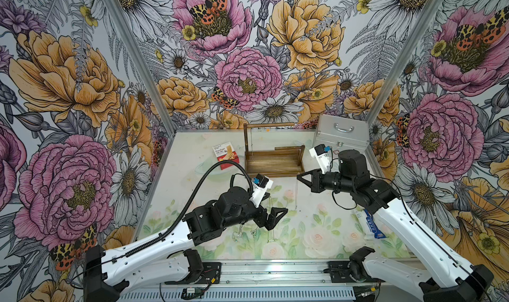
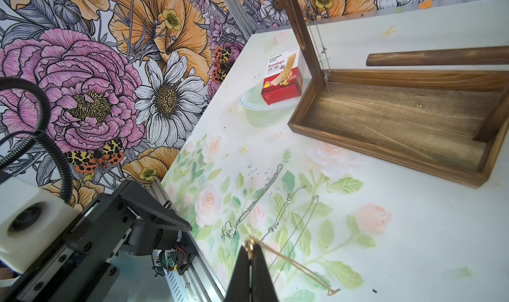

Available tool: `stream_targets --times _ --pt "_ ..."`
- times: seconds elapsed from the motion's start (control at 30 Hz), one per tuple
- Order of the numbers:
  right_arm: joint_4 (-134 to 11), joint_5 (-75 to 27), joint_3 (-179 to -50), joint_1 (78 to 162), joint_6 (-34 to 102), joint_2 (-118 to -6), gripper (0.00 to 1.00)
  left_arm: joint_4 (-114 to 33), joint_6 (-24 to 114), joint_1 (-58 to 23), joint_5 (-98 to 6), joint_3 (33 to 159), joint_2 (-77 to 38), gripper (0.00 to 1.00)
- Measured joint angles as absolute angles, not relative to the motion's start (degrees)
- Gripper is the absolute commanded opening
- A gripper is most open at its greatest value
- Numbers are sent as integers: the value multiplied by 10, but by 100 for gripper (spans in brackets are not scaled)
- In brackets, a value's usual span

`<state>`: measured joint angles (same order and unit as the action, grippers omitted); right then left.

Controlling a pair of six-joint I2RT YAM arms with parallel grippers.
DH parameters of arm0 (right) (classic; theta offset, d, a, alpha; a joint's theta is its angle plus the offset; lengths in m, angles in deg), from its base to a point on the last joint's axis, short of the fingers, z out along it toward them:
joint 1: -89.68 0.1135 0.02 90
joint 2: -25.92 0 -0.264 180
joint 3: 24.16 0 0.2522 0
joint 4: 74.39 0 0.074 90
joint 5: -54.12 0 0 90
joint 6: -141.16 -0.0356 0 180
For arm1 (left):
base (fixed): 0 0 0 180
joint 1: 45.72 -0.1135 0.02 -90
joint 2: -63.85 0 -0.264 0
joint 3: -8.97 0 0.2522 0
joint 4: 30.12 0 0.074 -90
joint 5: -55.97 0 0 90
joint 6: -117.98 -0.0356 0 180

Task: Take the necklace off the jewelry display stand
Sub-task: Place the necklace at the center of the board.

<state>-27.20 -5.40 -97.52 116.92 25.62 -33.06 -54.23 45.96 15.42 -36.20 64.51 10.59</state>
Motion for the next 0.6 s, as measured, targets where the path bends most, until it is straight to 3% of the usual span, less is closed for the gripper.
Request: stream_targets --times 0.13,0.3,0.6 --pt "-272 -54 -961 1173 256 -331 0 -430 453 154 -367 567 99 99" --pt "-270 -54 -952 1178 256 -330 0 -351 440 147 -392 560 53 96" --pt "-270 -56 -952 1186 256 -330 0 -200 452 65 -505 538 -54 91"
